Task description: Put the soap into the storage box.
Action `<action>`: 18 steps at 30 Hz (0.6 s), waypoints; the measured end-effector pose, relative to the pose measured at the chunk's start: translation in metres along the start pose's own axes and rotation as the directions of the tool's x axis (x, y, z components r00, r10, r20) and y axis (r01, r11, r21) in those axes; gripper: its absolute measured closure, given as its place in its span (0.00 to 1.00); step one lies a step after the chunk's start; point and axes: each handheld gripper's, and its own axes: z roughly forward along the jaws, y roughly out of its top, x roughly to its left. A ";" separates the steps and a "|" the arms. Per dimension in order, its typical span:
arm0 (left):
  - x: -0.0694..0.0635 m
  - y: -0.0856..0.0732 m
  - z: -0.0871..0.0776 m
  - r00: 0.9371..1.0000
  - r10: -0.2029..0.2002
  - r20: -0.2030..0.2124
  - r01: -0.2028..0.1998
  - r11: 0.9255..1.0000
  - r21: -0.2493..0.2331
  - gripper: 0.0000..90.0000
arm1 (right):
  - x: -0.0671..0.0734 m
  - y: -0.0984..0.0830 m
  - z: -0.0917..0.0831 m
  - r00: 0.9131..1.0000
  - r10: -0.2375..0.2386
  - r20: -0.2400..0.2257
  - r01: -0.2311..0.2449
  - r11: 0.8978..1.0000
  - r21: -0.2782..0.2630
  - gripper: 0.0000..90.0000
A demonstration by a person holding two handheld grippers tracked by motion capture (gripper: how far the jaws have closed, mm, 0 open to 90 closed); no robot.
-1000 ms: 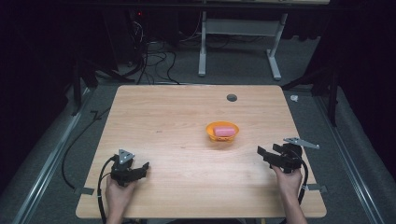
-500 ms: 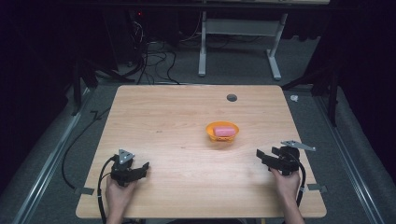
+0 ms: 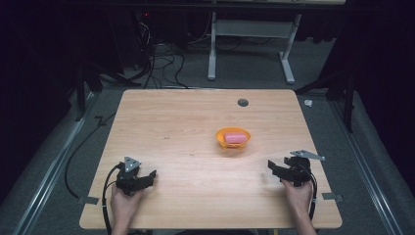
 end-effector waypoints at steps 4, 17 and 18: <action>0.000 0.000 0.000 1.000 0.000 0.000 0.000 1.000 0.000 0.29 | 0.003 -0.004 0.004 0.999 -0.036 0.031 0.036 0.999 0.019 0.30; 0.000 0.000 0.000 1.000 0.000 0.000 0.000 1.000 0.000 0.29 | 0.008 -0.010 0.011 0.994 -0.088 0.069 0.085 0.995 0.046 0.29; 0.000 0.000 0.000 1.000 0.000 0.000 0.000 1.000 0.000 0.29 | 0.008 -0.011 0.012 0.993 -0.092 0.073 0.089 0.995 0.048 0.29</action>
